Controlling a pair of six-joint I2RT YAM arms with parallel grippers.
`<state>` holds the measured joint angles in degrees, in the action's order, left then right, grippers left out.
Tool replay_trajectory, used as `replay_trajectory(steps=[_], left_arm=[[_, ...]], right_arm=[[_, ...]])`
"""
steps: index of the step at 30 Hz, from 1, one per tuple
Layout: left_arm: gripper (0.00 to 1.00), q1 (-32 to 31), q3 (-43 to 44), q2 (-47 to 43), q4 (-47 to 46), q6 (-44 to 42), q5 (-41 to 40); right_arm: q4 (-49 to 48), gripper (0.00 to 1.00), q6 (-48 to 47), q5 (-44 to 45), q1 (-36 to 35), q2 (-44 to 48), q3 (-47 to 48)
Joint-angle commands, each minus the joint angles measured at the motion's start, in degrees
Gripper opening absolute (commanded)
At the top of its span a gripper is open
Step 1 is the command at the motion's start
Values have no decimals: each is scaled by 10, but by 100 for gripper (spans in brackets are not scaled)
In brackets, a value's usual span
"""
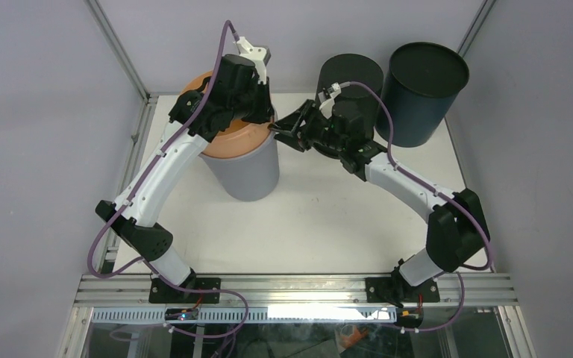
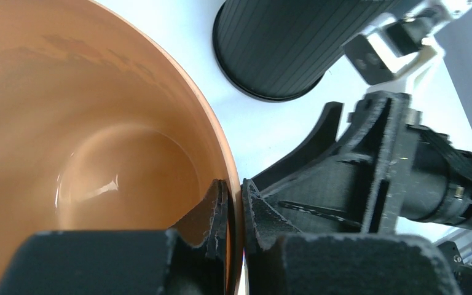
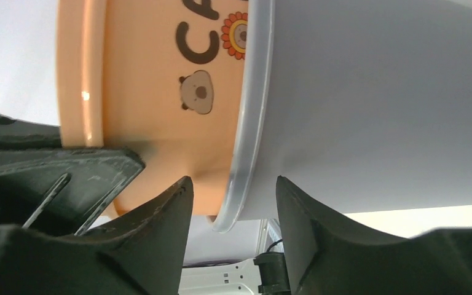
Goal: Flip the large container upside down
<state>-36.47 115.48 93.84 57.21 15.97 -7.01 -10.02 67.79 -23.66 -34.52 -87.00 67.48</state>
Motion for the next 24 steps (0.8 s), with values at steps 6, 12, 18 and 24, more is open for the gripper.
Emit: replay_trajectory(steps=[6,12,18,24], left_arm=[[0,-18,49,-21,-82,16,77],[0,-28,88,-12,-82,10,81],[0,-53,159,7,-78,-8,69],[0,-61,230,15,-68,-22,42]], right_arm=[[-71,43,46,-40,-10,-28,16],[-13,0,40,-13,-10,-27,25],[19,0,39,-14,-12,-32,27],[83,0,46,24,-12,-31,22]])
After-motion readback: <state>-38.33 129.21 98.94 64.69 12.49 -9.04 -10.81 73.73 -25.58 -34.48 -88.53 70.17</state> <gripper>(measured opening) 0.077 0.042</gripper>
